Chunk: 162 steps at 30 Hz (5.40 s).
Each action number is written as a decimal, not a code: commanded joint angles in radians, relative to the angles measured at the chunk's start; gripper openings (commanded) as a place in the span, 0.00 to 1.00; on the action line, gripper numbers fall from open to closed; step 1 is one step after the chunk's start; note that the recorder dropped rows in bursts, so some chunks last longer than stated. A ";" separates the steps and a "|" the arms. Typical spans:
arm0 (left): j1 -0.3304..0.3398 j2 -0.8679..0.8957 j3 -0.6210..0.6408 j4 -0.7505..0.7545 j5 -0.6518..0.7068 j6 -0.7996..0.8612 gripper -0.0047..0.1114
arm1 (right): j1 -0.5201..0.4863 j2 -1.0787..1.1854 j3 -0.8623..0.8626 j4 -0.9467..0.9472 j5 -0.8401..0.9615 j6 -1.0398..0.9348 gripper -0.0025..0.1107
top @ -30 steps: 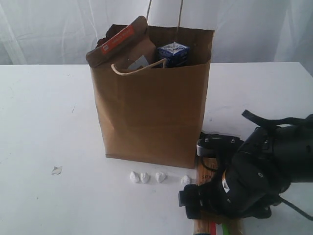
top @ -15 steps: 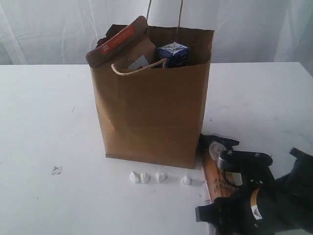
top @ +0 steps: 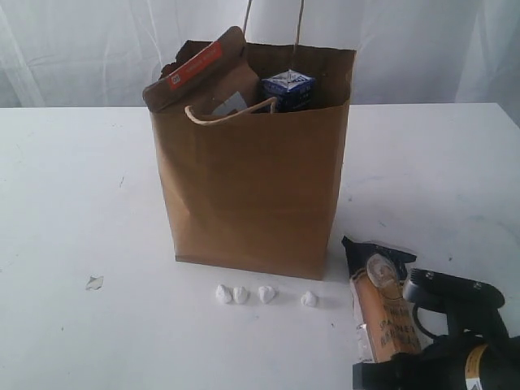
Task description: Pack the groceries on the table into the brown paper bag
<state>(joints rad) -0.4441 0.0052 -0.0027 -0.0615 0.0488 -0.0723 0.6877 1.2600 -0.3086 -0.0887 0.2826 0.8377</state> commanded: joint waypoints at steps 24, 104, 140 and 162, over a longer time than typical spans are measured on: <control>0.003 -0.005 0.003 -0.010 -0.003 0.000 0.04 | 0.000 -0.050 -0.084 -0.133 0.098 -0.074 0.65; 0.003 -0.005 0.003 -0.010 -0.003 0.003 0.04 | -0.231 -0.283 -0.683 -0.416 0.105 -0.360 0.02; 0.003 -0.005 0.003 -0.010 -0.003 0.003 0.04 | -0.229 -0.079 -1.018 -0.561 -0.606 -0.357 0.02; 0.003 -0.005 0.003 -0.010 -0.003 0.003 0.04 | -0.229 0.009 -1.016 -1.120 -0.669 0.119 0.02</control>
<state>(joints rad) -0.4441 0.0052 -0.0027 -0.0615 0.0488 -0.0687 0.4609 1.2679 -1.3057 -1.1390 -0.3225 0.9088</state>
